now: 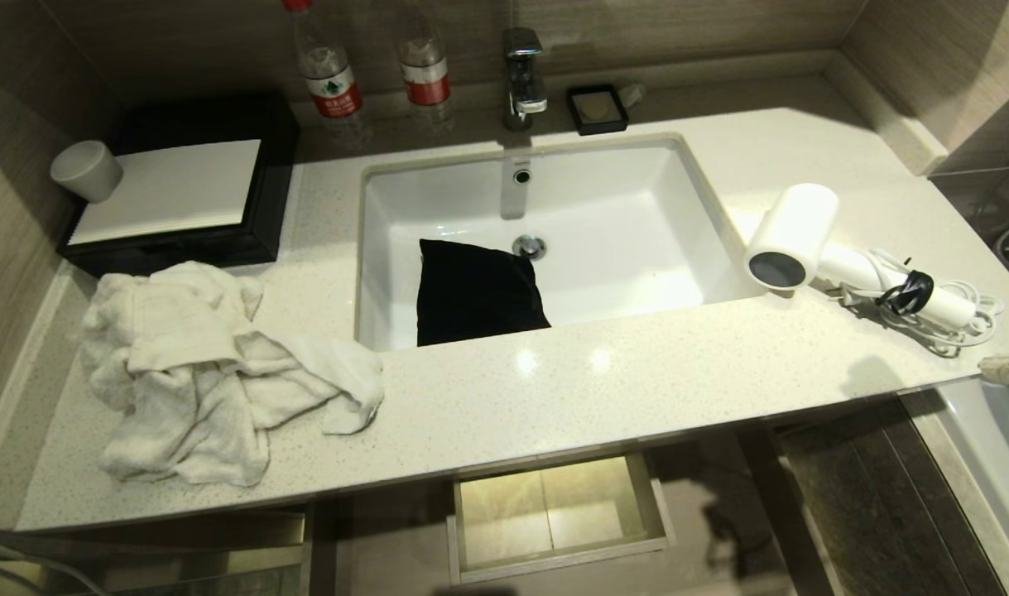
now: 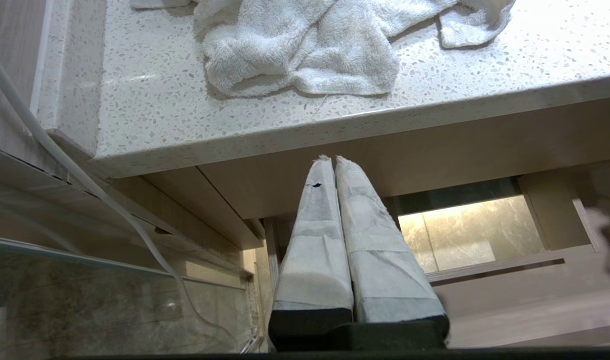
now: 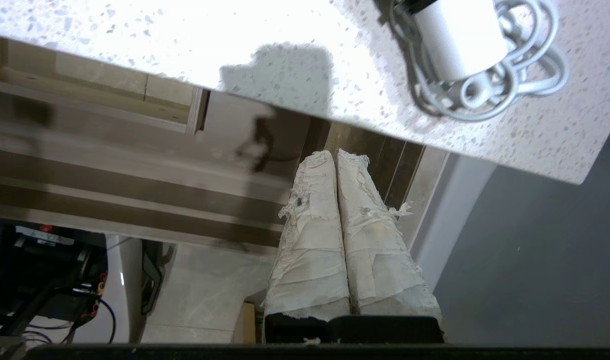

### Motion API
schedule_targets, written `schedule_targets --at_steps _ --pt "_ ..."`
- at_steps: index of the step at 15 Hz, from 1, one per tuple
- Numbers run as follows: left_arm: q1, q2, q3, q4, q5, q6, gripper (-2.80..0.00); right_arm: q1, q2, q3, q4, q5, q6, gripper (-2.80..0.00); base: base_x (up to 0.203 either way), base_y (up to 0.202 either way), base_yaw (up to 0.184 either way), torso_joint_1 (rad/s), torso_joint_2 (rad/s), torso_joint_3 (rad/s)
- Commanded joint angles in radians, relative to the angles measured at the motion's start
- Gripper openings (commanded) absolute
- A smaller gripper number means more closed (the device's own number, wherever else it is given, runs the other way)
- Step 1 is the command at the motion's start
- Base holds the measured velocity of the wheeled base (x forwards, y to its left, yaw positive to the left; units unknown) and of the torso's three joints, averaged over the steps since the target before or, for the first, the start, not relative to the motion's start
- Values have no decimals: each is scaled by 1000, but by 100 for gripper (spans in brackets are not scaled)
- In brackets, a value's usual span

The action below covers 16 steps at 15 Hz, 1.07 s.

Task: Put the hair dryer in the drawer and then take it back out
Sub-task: Pick up the hairdryer

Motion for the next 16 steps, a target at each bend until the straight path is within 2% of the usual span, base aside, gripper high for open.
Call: schedule_targets --at_steps 1,2,3,4,5,7,8,9,11,13,16 --pt "0 0 2 0 0 0 -280 -35 107 -86 6 57 -33 -280 0 0 0 0 0 0" --pt "0 0 2 0 0 0 -280 -38 170 -140 11 94 -49 -280 0 0 0 0 0 0" --pt "0 0 2 0 0 0 -280 -40 221 -200 18 169 -89 -280 0 0 0 0 0 0" --pt "0 0 2 0 0 0 -280 -49 266 -235 27 245 -157 -280 0 0 0 0 0 0" --pt "0 -1 2 0 0 0 -280 -71 315 -277 45 288 -221 -280 0 0 0 0 0 0" --pt "0 0 2 0 0 0 -280 -106 387 -351 117 330 -323 -280 0 0 0 0 0 0" --pt "0 -1 2 0 0 0 -280 -117 419 -378 136 340 -341 -280 0 0 0 0 0 0" --pt "0 0 1 0 0 0 -280 -123 449 -410 146 345 -356 0 0 0 0 0 0 0" --pt "0 0 2 0 0 0 -280 -138 490 -472 157 345 -394 0 0 0 0 0 0 0" --pt "0 0 2 0 0 0 -280 -147 511 -535 218 348 -399 0 0 0 0 0 0 0" --pt "0 0 2 0 0 0 -280 -147 501 -559 262 360 -400 0 0 0 0 0 0 0"
